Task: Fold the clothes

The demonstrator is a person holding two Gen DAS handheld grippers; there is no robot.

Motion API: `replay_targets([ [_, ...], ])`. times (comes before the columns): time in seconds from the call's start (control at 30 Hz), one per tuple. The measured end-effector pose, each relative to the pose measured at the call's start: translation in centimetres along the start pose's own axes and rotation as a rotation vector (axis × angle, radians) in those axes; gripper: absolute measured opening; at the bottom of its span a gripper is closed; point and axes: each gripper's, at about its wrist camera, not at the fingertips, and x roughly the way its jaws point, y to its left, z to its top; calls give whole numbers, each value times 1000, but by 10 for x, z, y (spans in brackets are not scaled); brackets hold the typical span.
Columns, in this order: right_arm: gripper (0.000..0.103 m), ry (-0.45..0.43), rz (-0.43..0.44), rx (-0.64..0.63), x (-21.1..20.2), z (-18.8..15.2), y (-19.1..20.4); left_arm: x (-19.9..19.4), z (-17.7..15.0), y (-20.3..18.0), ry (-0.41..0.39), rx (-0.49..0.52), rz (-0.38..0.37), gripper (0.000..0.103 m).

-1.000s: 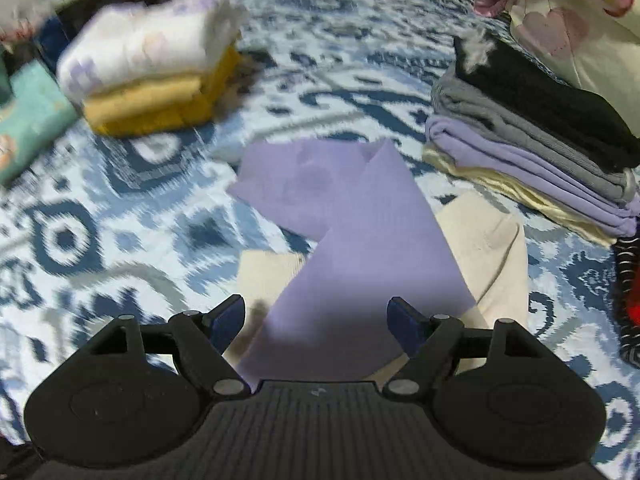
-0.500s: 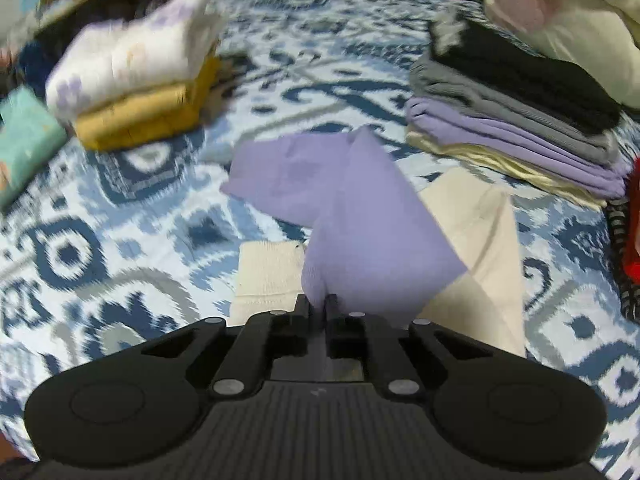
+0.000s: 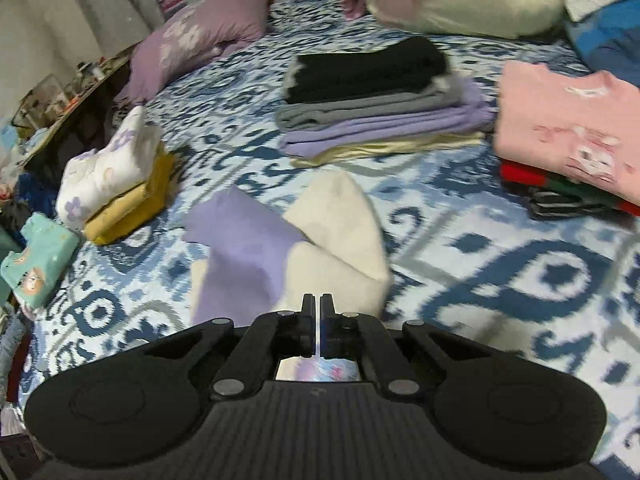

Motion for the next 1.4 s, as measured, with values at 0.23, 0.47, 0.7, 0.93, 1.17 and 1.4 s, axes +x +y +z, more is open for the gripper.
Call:
replay_targets([
  [0.23, 84, 73, 50, -107, 23, -10, 58, 0, 0, 5, -19, -23, 30, 67],
  [0.47, 64, 188, -14, -166, 82, -18, 117, 0, 4, 12, -29, -47, 34, 67],
  [0.7, 26, 175, -46, -98, 94, -18, 107, -2, 6, 13, -33, -45, 13, 67],
  [0.93, 6, 138, -35, -47, 83, -16, 93, 1, 4, 9, -6, -14, 18, 67],
  [1.17, 6, 58, -3, 56, 33, -16, 43, 2, -1, 4, 3, 15, 11, 67],
  [1.4, 6, -6, -23, 217, -13, -36, -37, 8, -11, -9, 31, 88, -3, 67],
])
